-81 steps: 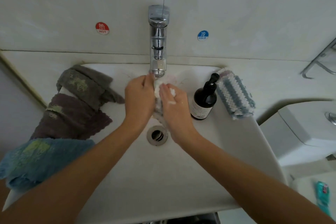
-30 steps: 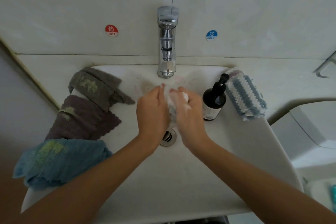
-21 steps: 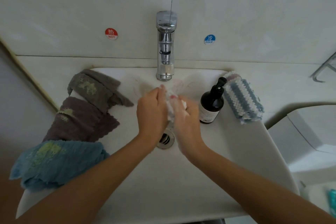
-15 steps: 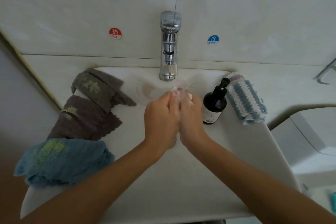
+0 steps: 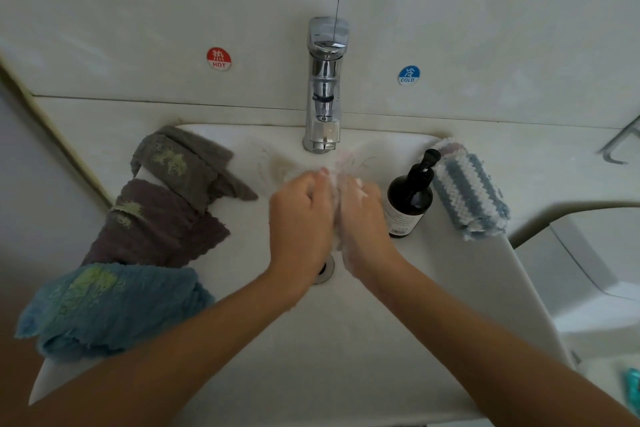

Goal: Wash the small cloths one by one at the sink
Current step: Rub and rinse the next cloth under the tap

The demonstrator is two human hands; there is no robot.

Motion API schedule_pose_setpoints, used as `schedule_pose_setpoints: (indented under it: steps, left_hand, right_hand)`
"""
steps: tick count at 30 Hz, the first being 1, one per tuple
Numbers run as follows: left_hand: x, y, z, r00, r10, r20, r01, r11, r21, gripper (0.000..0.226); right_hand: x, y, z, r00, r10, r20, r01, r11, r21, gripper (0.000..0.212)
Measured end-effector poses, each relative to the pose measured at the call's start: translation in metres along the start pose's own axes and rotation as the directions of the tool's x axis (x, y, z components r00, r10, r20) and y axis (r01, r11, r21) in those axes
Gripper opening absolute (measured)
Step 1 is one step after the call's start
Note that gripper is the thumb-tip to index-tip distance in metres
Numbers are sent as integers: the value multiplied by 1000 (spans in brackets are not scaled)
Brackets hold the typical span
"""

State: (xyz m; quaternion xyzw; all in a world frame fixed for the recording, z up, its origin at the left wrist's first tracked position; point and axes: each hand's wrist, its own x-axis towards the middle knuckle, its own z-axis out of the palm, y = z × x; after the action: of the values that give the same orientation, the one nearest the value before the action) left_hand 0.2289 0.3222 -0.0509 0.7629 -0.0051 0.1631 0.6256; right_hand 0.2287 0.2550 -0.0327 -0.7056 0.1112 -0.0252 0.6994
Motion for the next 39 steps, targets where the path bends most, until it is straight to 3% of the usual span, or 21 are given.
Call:
schedule_pose_setpoints:
  steps: [4,6,9,13,18,20,22,26,30,34,37,39]
  left_hand:
    - [3,5,2,998,-49,30,50,998,-38,48]
    - [25,-3,-3,992,-126,-14,125,990,-66,48]
    - [13,-7,-7,995,-102,3,102,994,-31,45]
    - [-12,9,1,996,-44,73,46,998,-39,48]
    - [17,-1,-2,996,-82,-20,81,995,-52,48]
    - [3,2,-1,999,-44,17,45,998,-38,47]
    - [-4,6,0,998,-31,47,33,999,-31,47]
    - [30,-7,-6,985,-169,-23,167,984,-62,47]
    - [0,1,-1,997,-75,31,76,997,-31,46]
    - [7,0,2,996,-77,34,78,997,-15,48]
    - [21,-3,-1,997,-74,-14,73,997,-19,49]
    - [7,0,-1,1000,-25,18,26,999,-20,49]
  right_hand:
    - [2,2,1,996,-83,7,83,997,0,16]
    - [-7,7,6,993,-118,27,117,993,33,19]
    - [-6,-1,3,994,-97,45,97,995,-13,40]
    - [-1,-7,-4,997,-71,-8,71,997,1,30]
    - [-12,0,1,999,-50,-7,50,996,-73,40]
    - [-4,-6,3,999,28,-38,-25,997,69,39]
    - [-1,-8,4,998,-13,-61,13,1000,8,37]
    - [-15,-4,10,995,-97,1,97,995,-34,47]
    - [-3,-11,2,995,-101,-17,100,995,-23,34]
    - [-8,1,-1,999,-23,-22,23,1000,-17,32]
    - [-14,1,3,997,76,-6,-75,986,149,32]
    - [-8,-6,3,992,99,-78,-82,977,196,26]
